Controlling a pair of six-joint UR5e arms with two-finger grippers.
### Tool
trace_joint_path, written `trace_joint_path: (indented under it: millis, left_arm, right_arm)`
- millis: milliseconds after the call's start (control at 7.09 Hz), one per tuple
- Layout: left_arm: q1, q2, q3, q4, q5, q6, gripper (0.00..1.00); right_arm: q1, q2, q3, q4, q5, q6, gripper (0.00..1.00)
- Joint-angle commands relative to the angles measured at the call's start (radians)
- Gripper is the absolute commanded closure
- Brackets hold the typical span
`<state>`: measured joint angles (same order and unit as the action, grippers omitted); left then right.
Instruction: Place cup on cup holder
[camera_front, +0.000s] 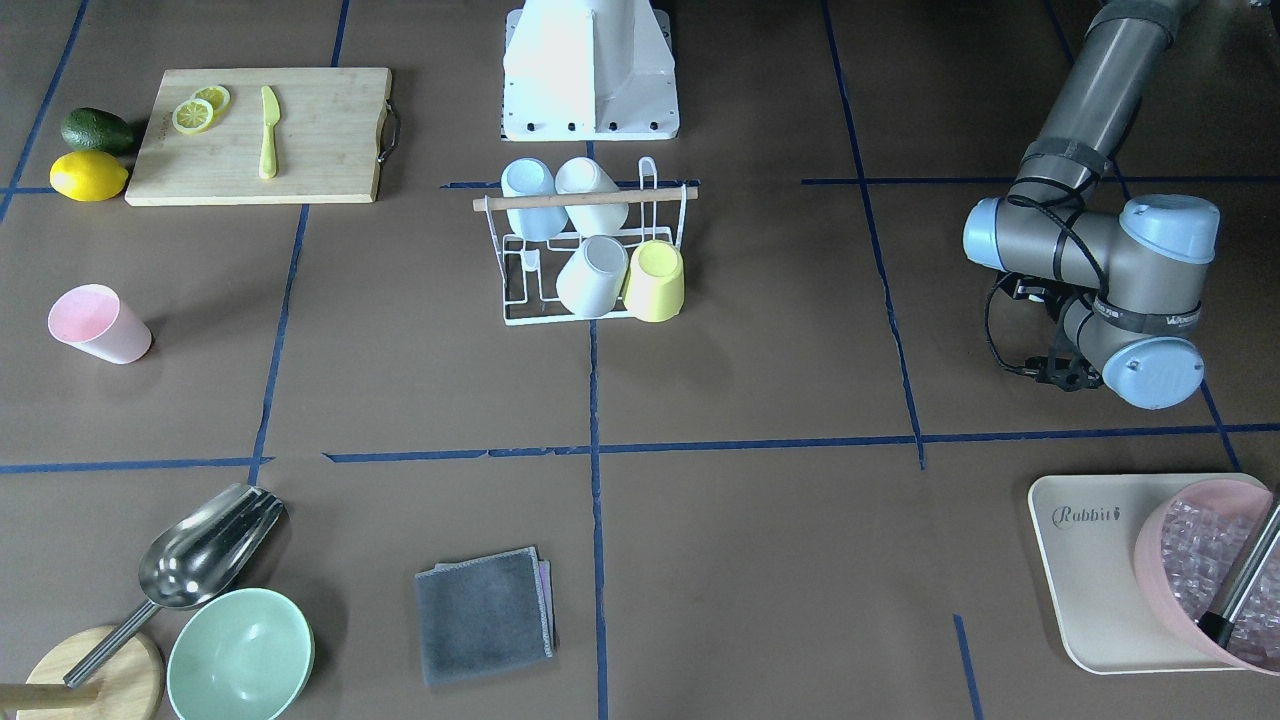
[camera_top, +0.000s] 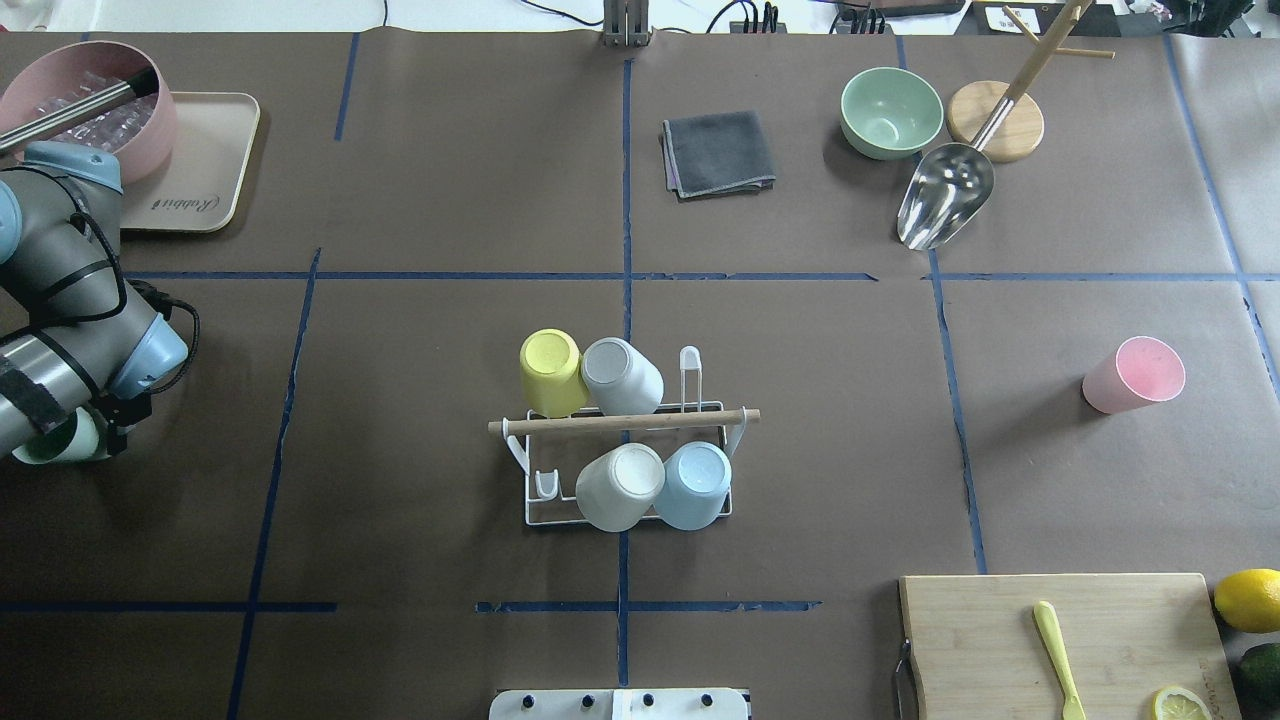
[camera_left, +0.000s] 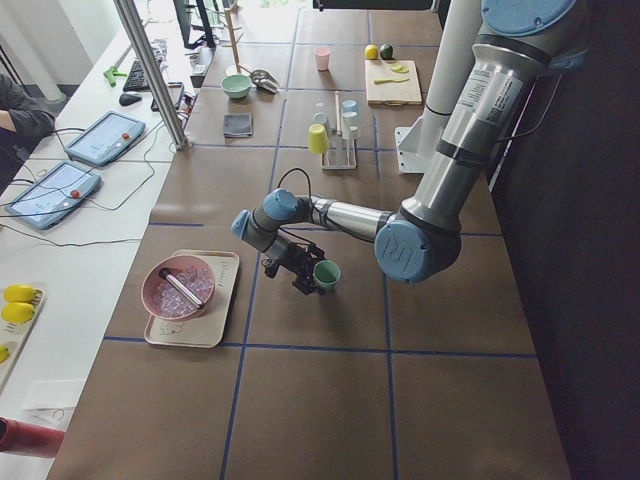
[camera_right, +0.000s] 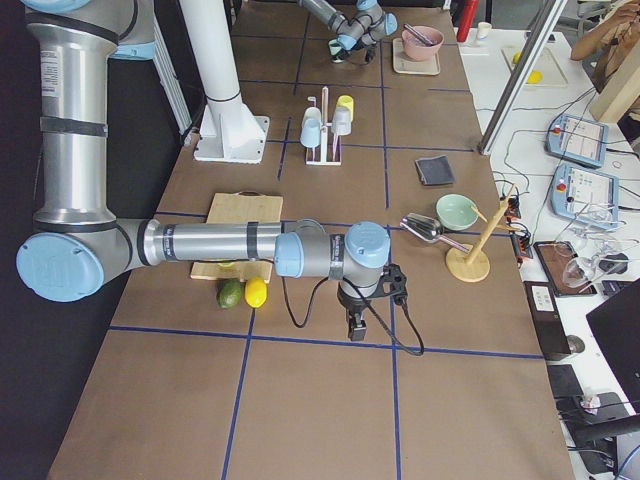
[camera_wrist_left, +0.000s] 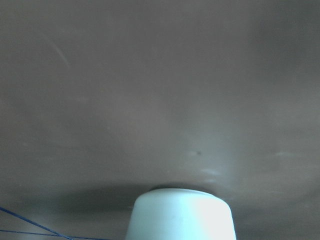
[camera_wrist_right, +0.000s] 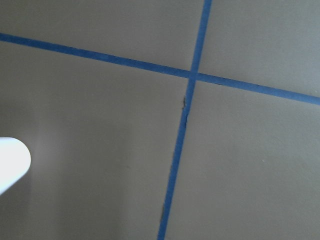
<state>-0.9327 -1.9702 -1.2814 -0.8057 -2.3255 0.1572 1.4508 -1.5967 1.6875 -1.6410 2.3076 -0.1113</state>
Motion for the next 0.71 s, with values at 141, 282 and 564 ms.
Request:
trace_joint_path:
  millis: [141,282,564]
  left_arm:
    - [0.002,0.002,-0.001,0.028,-0.006,0.080,0.81]
    - [-0.004,0.002,-0.013,0.029,-0.006,0.111,0.91]
    - [-0.011,0.002,-0.044,0.052,-0.006,0.111,0.98]
  right_arm:
    - [-0.171,0.274,-0.008,-0.372,-0.104,0.001,0.00]
    - [-0.212,0.331,-0.026,-0.422,-0.124,0.001,0.00]
    - [-0.305,0.436,-0.128,-0.468,-0.177,0.001,0.00]
